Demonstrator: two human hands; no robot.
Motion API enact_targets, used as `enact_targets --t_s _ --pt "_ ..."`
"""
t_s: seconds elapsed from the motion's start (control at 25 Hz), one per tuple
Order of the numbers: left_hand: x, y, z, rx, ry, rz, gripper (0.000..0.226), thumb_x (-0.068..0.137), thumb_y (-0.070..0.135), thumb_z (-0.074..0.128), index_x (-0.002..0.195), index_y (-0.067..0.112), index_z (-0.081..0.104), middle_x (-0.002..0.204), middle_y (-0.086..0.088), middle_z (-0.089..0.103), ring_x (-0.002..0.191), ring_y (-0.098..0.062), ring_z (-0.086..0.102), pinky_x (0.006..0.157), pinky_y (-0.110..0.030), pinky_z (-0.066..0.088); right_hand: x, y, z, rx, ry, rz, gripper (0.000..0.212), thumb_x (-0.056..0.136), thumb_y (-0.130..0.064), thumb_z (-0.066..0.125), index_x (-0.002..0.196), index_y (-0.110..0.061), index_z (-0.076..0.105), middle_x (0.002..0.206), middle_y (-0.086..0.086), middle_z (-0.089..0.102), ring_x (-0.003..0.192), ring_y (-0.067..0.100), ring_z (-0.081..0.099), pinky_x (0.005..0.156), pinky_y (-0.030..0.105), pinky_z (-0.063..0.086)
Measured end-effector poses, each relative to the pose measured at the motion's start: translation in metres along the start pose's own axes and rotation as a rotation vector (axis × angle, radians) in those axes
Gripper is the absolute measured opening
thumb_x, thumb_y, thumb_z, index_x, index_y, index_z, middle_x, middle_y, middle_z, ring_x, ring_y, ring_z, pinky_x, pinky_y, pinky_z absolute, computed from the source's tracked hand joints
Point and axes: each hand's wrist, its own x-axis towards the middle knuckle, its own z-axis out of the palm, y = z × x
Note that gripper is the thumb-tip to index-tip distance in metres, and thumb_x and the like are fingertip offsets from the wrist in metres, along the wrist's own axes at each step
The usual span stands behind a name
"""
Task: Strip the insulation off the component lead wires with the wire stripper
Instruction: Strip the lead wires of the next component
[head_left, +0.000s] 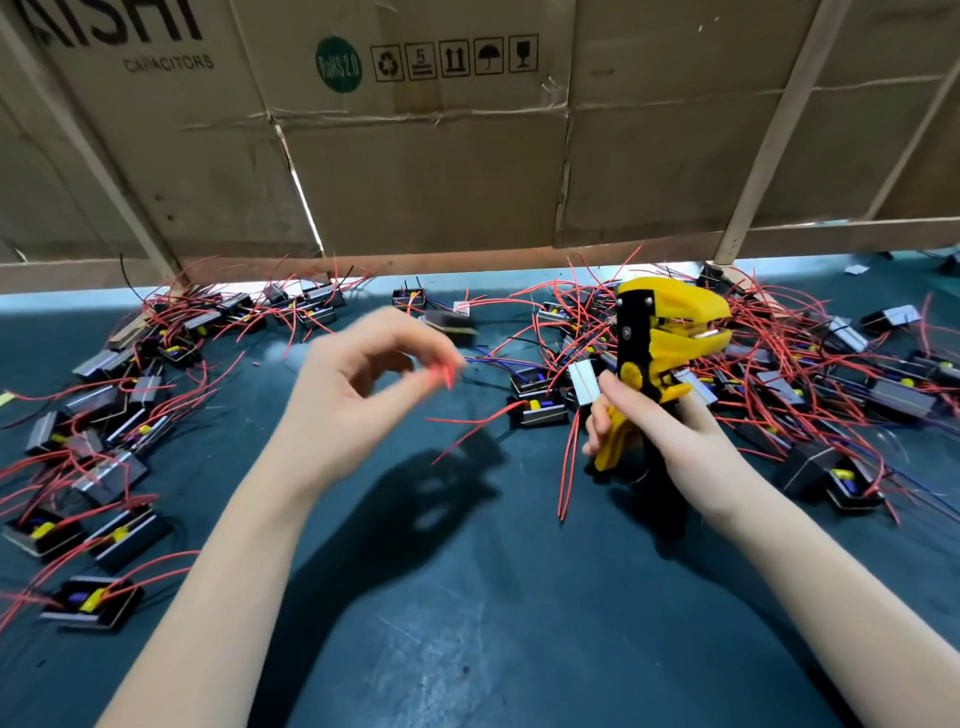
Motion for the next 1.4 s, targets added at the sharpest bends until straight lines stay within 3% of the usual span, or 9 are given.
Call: enact_targets --t_s 0.12,0.24,0.4,0.48,0.72,0.92,1.08,1.24,1.4 --pt "-0.008 0.012 0.025 0.148 -0.512 0.002 0.027 0.076 -0.007 0.064 0.083 0.016 0.078 0.086 0.006 0.067 0.085 -0.011 0.063 0.079 -0.026 0.047 0.004 0.001 -0.005 0.118 0.136 0.024 0.048 0.075 -0.053 0.069 0.064 -0.008 0.054 0.065 0.011 0.053 0.064 0.03 0.057 0.072 0.044 0.049" --pt "-0.015 0.011 0.043 0.241 -0.743 -0.071 0.031 0.075 0.0 0.059 0.081 0.023 0.079 0.091 0.008 0.063 0.093 -0.008 0.059 0.088 -0.028 0.046 0.007 0.0 -0.013 0.171 0.225 0.028 0.05 0.072 -0.051 0.067 0.067 -0.004 0.051 0.066 0.015 0.048 0.064 0.031 0.053 0.063 0.036 0.053" --pt "-0.015 0.009 0.056 0.141 -0.463 -0.11 0.003 0.086 0.018 0.069 0.083 0.017 0.07 0.084 0.008 0.064 0.083 -0.009 0.059 0.076 -0.016 0.043 0.008 -0.001 -0.014 0.116 0.23 -0.019 0.042 0.073 -0.051 0.07 0.057 -0.016 0.053 0.06 0.007 0.049 0.059 0.025 0.052 0.068 0.04 0.047" --pt "-0.018 0.008 0.072 0.202 -0.333 -0.138 0.013 0.086 0.032 0.073 0.087 0.019 0.068 0.083 0.01 0.065 0.08 -0.007 0.059 0.073 -0.018 0.045 0.007 0.0 -0.014 0.042 0.223 -0.071 0.046 0.078 -0.049 0.074 0.054 -0.017 0.051 0.059 0.006 0.046 0.06 0.024 0.047 0.065 0.041 0.042" --pt "-0.017 0.001 0.079 -0.056 -0.354 -0.312 0.008 0.09 0.017 0.07 0.083 0.013 0.073 0.078 0.004 0.071 0.07 0.0 0.059 0.069 -0.017 0.044 0.002 0.001 -0.023 -0.533 0.313 -0.236 0.048 0.081 -0.06 0.063 0.066 -0.015 0.052 0.052 -0.006 0.043 0.053 0.008 0.033 0.053 0.021 0.029" --pt "-0.011 -0.003 0.059 -0.132 -0.257 -0.359 0.012 0.094 0.011 0.063 0.085 0.006 0.071 0.086 0.0 0.075 0.078 -0.004 0.065 0.074 -0.013 0.047 0.004 0.004 -0.03 -0.995 0.438 -0.143 0.043 0.077 -0.058 0.063 0.067 -0.016 0.054 0.061 0.001 0.055 0.063 0.025 0.052 0.057 0.035 0.04" --pt "-0.009 -0.003 0.051 -0.112 -0.287 -0.32 0.004 0.09 0.011 0.069 0.087 0.011 0.066 0.077 0.0 0.072 0.075 -0.005 0.065 0.077 -0.011 0.045 0.005 0.006 -0.029 -1.084 0.461 -0.076 0.047 0.079 -0.059 0.064 0.069 -0.014 0.055 0.064 0.003 0.056 0.068 0.029 0.053 0.06 0.036 0.042" --pt "-0.009 -0.004 0.049 -0.286 -0.316 -0.372 0.013 0.09 0.014 0.06 0.09 0.002 0.056 0.081 -0.006 0.073 0.078 -0.017 0.063 0.08 -0.029 0.048 0.006 0.007 -0.03 -1.097 0.449 -0.066 0.047 0.078 -0.06 0.064 0.066 -0.016 0.051 0.065 0.004 0.056 0.069 0.03 0.052 0.059 0.034 0.035" --pt "-0.01 -0.004 0.052 -0.25 -0.285 -0.378 0.011 0.091 0.021 0.065 0.085 0.013 0.062 0.073 -0.005 0.073 0.069 -0.017 0.062 0.073 -0.034 0.05 0.006 0.007 -0.028 -1.174 0.458 -0.057 0.046 0.078 -0.058 0.064 0.066 -0.017 0.046 0.07 0.006 0.057 0.073 0.033 0.054 0.061 0.034 0.035"
